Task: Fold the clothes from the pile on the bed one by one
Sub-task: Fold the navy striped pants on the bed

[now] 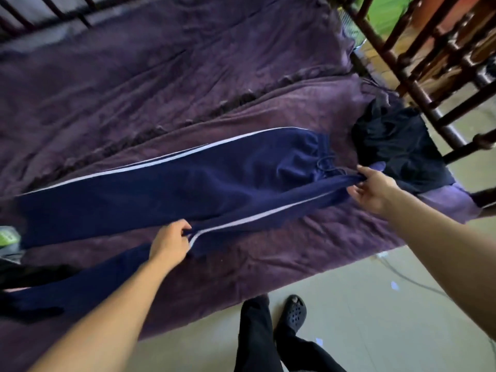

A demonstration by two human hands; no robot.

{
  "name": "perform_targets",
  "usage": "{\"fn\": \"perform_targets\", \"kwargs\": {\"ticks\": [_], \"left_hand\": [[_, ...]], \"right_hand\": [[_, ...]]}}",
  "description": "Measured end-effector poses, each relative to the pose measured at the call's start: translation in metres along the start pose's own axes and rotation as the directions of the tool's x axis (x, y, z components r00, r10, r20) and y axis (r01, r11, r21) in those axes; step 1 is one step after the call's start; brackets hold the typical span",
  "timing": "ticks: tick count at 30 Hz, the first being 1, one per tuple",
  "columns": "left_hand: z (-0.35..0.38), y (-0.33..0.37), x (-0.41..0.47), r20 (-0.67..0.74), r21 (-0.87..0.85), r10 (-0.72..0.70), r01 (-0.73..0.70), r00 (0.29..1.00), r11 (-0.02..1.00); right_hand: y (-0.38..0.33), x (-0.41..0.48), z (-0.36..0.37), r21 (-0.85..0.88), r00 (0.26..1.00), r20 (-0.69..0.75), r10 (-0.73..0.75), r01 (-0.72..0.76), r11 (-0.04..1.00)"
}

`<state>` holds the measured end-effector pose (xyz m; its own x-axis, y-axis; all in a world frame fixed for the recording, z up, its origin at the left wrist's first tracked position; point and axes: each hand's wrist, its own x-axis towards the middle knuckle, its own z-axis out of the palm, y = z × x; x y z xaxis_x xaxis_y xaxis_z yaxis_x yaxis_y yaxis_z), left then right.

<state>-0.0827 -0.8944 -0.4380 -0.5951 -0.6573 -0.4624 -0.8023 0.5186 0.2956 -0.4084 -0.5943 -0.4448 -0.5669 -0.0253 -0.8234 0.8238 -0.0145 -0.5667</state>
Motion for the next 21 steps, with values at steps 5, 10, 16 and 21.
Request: {"fn": "perform_targets", "kwargs": {"ticks": [5,10,16,21], "left_hand": [[-0.056,-0.003,0.097,-0.087,-0.124,-0.009,-0.001,0.996,0.992],[-0.072,0.01,0.198,-0.224,-0.199,-0.087,0.042,0.971,0.979],[-0.038,0.002,0.2,-0.139,-0.218,-0.088,0.056,0.986,0.974],[-0.013,-0.057,0.118,-0.014,-0.187,-0.18,0.174,0.984,0.967]], "right_hand": [[-0.047,0.022,0.089,0.059,0.997,0.015,-0.081,0.08,0.995],[-0.062,0.05,0.15,0.114,0.995,0.104,-0.013,0.002,0.993],[-0.018,0.039,0.172,-0.084,0.995,0.062,0.081,-0.075,0.994],[0.041,0.012,0.188,-0.285,0.985,0.078,0.152,-0.124,0.95]]}}
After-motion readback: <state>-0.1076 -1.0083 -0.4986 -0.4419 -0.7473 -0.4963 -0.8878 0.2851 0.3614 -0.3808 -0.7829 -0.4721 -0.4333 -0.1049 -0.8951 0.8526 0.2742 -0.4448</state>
